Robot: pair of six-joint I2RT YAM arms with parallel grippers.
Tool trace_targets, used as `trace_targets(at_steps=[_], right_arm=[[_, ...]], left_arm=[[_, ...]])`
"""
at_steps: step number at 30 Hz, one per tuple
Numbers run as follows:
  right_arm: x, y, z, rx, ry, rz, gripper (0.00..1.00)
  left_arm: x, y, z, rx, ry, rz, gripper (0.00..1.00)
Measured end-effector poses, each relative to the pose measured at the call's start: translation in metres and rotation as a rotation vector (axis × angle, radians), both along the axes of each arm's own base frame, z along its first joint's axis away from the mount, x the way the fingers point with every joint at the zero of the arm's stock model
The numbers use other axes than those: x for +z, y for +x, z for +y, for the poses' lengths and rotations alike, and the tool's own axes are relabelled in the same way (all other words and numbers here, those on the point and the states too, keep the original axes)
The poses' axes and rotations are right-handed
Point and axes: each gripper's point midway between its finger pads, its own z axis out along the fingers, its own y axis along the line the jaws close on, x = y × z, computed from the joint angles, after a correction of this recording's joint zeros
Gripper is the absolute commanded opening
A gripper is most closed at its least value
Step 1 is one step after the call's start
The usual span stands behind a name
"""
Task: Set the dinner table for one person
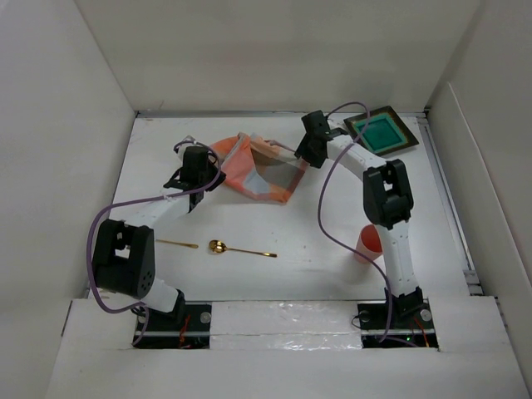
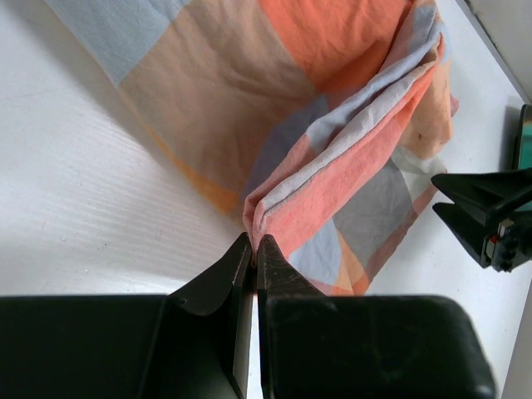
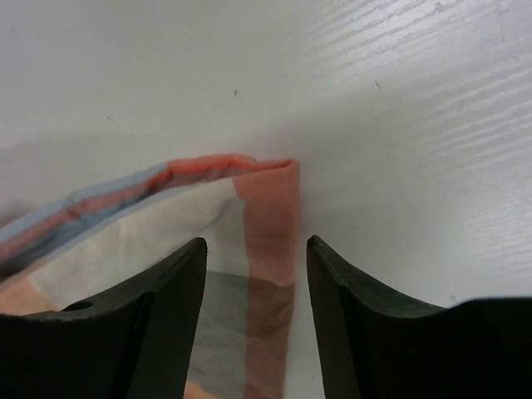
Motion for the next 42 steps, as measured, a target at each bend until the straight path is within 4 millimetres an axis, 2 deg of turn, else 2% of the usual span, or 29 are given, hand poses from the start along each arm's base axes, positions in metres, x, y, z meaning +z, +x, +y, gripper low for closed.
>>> trace_targets(at_steps=[5, 8, 13, 16, 21, 22, 23, 24, 26, 32, 35, 37, 38, 40, 42], right_arm=[[-0.015, -0.006, -0.003, -0.052, -0.008, 0.033, 0.53], [-0.017, -0.015, -0.006, -0.079, -0.002, 0.047, 0.52], [-0.016, -0.014, -0.009, -0.111, 0.015, 0.050, 0.50], [-0.017, -0.012, -0.008, -0.115, 0.018, 0.056, 0.43], [-0.019, -0.006, -0.008, -0.117, 0.033, 0.057, 0.27], [-0.019, -0.005, -0.007, -0.115, 0.036, 0.056, 0.24], [-0.019, -0.004, -0.006, -0.112, 0.040, 0.056, 0.12], [-0.020, -0.002, -0.004, -0.109, 0.046, 0.055, 0.12], [-0.021, 0.002, -0.002, -0.102, 0.061, 0.057, 0.00], [-0.020, 0.012, 0.011, -0.060, 0.152, 0.000, 0.00], [-0.015, 0.008, 0.009, -0.034, 0.148, -0.022, 0.00], [0.000, 0.007, 0.007, -0.005, 0.135, -0.051, 0.00], [0.014, 0.007, 0.006, 0.010, 0.132, -0.077, 0.00], [0.057, 0.010, 0.005, 0.041, 0.134, -0.160, 0.00], [0.121, 0.008, 0.003, 0.076, 0.147, -0.278, 0.00]], left_arm=[[-0.001, -0.001, 0.000, -0.013, 0.009, 0.000, 0.00], [-0.001, -0.001, -0.002, -0.022, 0.005, 0.001, 0.00], [0.000, -0.002, -0.004, -0.032, -0.001, 0.002, 0.00], [-0.001, -0.002, -0.004, -0.037, 0.000, 0.002, 0.00], [0.001, 0.001, -0.005, -0.041, 0.005, -0.002, 0.00], [0.002, 0.003, -0.005, -0.042, 0.005, -0.004, 0.00], [0.002, 0.004, -0.006, -0.042, 0.006, -0.005, 0.00], [0.002, 0.005, -0.006, -0.043, 0.007, -0.005, 0.00], [0.003, 0.006, -0.006, -0.044, 0.009, -0.005, 0.00], [0.017, 0.020, -0.006, -0.044, 0.029, -0.034, 0.00], [0.044, 0.034, -0.003, -0.040, 0.048, -0.079, 0.00], [0.077, 0.050, 0.000, -0.034, 0.054, -0.141, 0.00], [0.098, 0.058, 0.003, -0.027, 0.057, -0.177, 0.00], [0.150, 0.075, 0.012, -0.002, 0.062, -0.273, 0.00], [0.204, 0.084, 0.024, 0.029, 0.087, -0.369, 0.00]])
